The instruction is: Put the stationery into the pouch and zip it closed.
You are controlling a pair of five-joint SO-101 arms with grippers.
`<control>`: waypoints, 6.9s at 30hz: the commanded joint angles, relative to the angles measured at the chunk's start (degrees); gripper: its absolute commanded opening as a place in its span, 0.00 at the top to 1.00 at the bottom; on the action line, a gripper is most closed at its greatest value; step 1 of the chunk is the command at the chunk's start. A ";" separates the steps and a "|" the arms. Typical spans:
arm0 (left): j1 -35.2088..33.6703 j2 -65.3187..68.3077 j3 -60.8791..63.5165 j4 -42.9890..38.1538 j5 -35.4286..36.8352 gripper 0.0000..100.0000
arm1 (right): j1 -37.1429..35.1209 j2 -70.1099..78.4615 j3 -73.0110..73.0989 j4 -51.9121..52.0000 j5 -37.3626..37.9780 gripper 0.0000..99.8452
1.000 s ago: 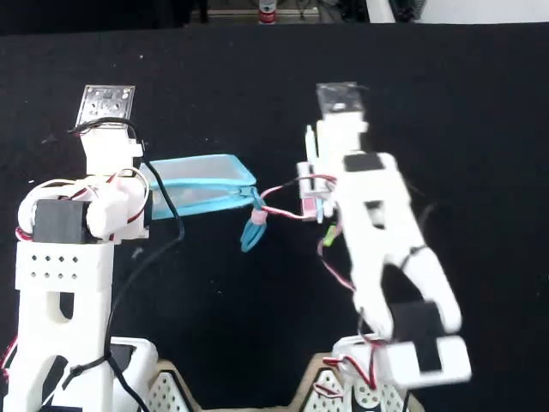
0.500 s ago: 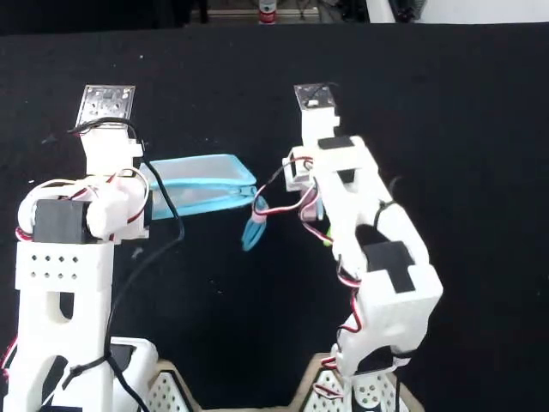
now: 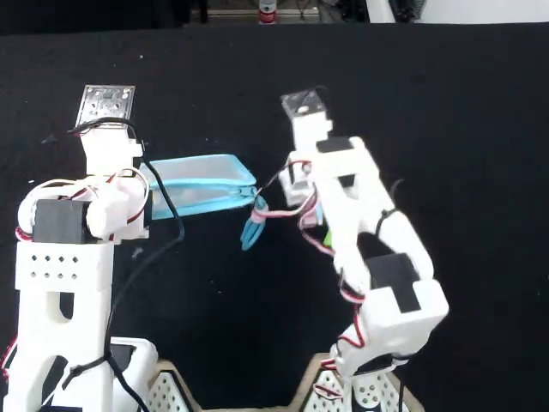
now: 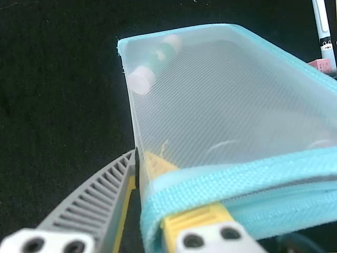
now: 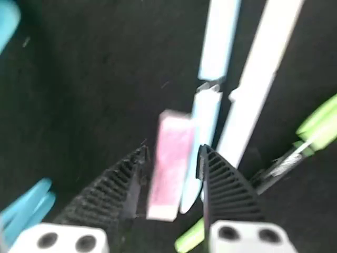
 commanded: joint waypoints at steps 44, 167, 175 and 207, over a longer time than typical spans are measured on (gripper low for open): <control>0.04 0.09 0.57 0.26 0.18 0.97 | 37.98 -19.30 6.73 12.75 21.27 0.99; 0.04 0.09 0.57 0.53 0.18 0.97 | 1.67 -64.84 -3.12 30.68 6.86 0.99; 0.04 0.09 0.57 0.35 0.26 0.97 | -21.98 -65.98 -2.51 11.52 -7.30 0.99; 0.04 0.09 0.57 0.53 0.26 0.97 | -29.27 -66.24 45.67 -57.67 -7.65 0.99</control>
